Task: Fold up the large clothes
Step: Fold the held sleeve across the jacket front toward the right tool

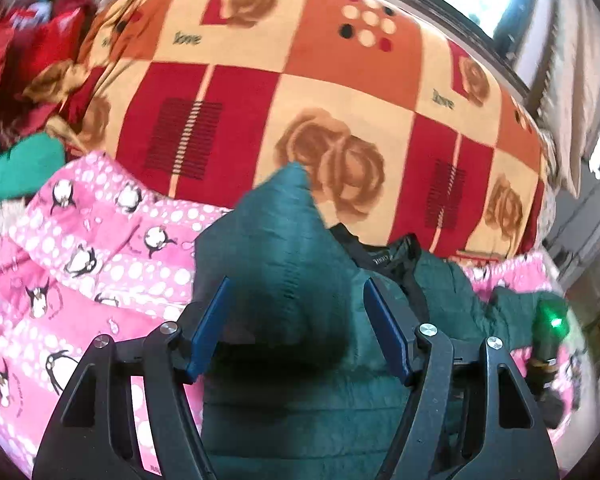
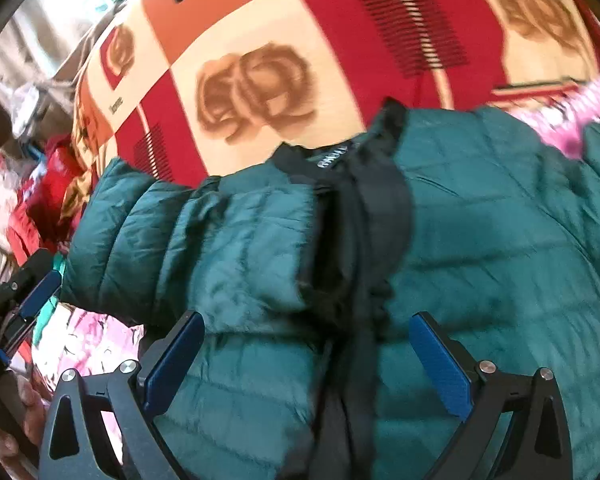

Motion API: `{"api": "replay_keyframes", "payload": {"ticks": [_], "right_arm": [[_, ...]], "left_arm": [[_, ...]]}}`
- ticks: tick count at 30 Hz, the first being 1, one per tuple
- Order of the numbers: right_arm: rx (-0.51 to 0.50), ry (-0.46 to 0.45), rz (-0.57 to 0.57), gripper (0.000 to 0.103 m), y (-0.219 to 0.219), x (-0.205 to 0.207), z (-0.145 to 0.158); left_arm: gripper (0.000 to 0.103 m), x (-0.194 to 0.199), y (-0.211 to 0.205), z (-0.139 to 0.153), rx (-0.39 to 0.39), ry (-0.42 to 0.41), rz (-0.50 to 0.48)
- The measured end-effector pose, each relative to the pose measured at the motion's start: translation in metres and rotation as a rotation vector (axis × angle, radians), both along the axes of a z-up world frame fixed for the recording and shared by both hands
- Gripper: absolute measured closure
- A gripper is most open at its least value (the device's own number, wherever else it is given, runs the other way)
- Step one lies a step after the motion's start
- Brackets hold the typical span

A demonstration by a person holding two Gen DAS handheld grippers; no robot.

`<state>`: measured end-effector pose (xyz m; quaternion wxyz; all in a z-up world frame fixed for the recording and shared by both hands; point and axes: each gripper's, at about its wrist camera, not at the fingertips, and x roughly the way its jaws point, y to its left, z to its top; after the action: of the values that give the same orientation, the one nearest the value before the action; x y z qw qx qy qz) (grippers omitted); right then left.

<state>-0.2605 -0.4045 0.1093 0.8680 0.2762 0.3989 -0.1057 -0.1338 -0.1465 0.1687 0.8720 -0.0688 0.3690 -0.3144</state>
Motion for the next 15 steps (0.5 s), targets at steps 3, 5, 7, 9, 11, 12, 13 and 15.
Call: {"api": "replay_keyframes", "payload": {"ticks": [3,5,7,9,11,12,13,15], "right_arm": [[-0.026,0.026,-0.001,0.001,0.002,0.021,-0.009],[-0.052,0.046,-0.023,0.006,-0.001,0.035,-0.015],[-0.055,0.062,-0.013,0.014,-0.003,0.045,-0.021],[-0.065,0.086,-0.015,0.038,-0.004,0.054,-0.027],[-0.076,0.06,0.007,0.056,-0.002,0.058,-0.028],[-0.095,0.052,0.015,0.061,-0.001,0.059,-0.027],[-0.125,0.048,0.023,0.065,0.003,0.058,-0.025],[-0.181,0.042,0.04,0.075,0.007,0.056,-0.02]], "left_arm": [[0.034,0.01,0.009,-0.002,-0.028,0.015,0.028],[0.034,0.015,0.013,-0.004,-0.025,0.009,0.048],[0.034,0.021,0.014,-0.008,-0.014,0.018,0.053],[0.034,0.027,0.012,-0.014,0.002,0.031,0.057],[0.034,0.031,0.011,-0.02,0.015,0.038,0.066],[0.034,0.033,0.01,-0.022,0.016,0.044,0.066],[0.034,0.034,0.01,-0.024,0.016,0.047,0.065],[0.031,0.036,0.009,-0.027,0.02,0.048,0.071]]}}
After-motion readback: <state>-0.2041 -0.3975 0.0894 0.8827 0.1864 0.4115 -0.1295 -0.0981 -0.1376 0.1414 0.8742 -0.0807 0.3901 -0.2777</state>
